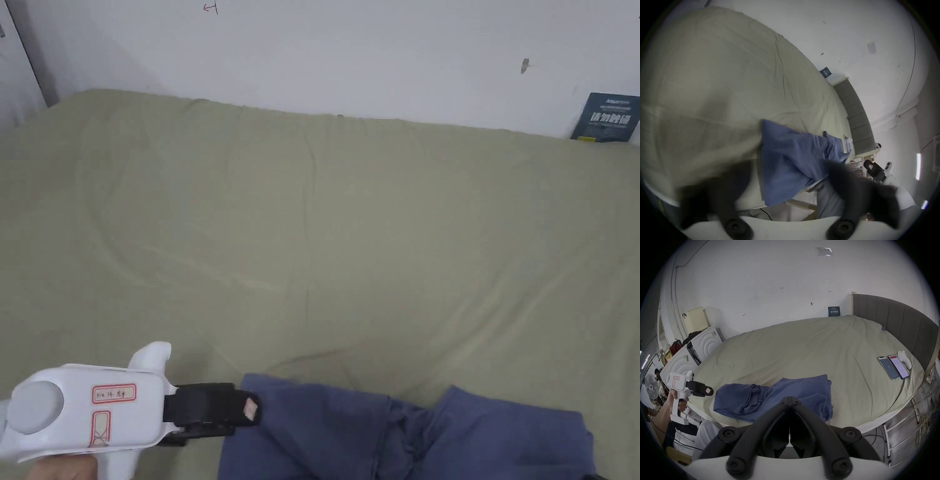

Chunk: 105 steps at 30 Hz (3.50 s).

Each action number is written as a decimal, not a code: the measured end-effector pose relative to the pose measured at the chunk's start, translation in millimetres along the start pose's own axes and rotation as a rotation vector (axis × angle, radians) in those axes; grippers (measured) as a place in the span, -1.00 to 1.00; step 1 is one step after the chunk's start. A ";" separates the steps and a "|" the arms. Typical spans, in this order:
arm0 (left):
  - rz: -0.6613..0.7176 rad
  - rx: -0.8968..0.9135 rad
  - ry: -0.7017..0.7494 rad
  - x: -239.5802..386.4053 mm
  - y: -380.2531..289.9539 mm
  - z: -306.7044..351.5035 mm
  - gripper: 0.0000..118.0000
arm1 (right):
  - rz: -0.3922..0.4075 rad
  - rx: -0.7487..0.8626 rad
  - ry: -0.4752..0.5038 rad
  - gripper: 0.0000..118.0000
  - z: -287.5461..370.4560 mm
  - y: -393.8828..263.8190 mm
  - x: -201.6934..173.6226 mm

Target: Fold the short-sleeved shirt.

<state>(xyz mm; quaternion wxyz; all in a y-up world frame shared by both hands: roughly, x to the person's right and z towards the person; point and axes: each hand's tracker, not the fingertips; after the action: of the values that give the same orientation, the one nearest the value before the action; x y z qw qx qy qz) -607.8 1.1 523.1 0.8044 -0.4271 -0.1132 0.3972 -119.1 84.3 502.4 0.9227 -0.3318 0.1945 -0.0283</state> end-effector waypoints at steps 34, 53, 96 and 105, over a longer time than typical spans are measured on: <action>0.035 0.192 0.482 70.8 20.1 104.7 -0.84 | -0.017 0.047 0.038 -0.99 9.3 1.5 19.8; -0.495 -0.090 0.849 230.1 -33.6 -154.4 -0.83 | -0.137 0.078 0.029 -0.99 28.6 -12.8 63.2; -0.123 -0.071 -0.031 138.9 -13.5 -94.0 -1.00 | -0.104 -0.122 0.226 -0.99 -42.3 6.9 11.2; -0.120 0.055 0.299 48.3 0.3 2.1 -1.00 | -0.258 -0.372 0.704 -0.99 -190.0 33.3 -36.0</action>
<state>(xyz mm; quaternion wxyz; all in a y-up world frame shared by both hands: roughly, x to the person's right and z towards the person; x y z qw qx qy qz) -577.2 38.0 516.5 0.8459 -0.4518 -0.0065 0.2834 -226.6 2.5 360.1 0.7130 -0.4847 0.4567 -0.2195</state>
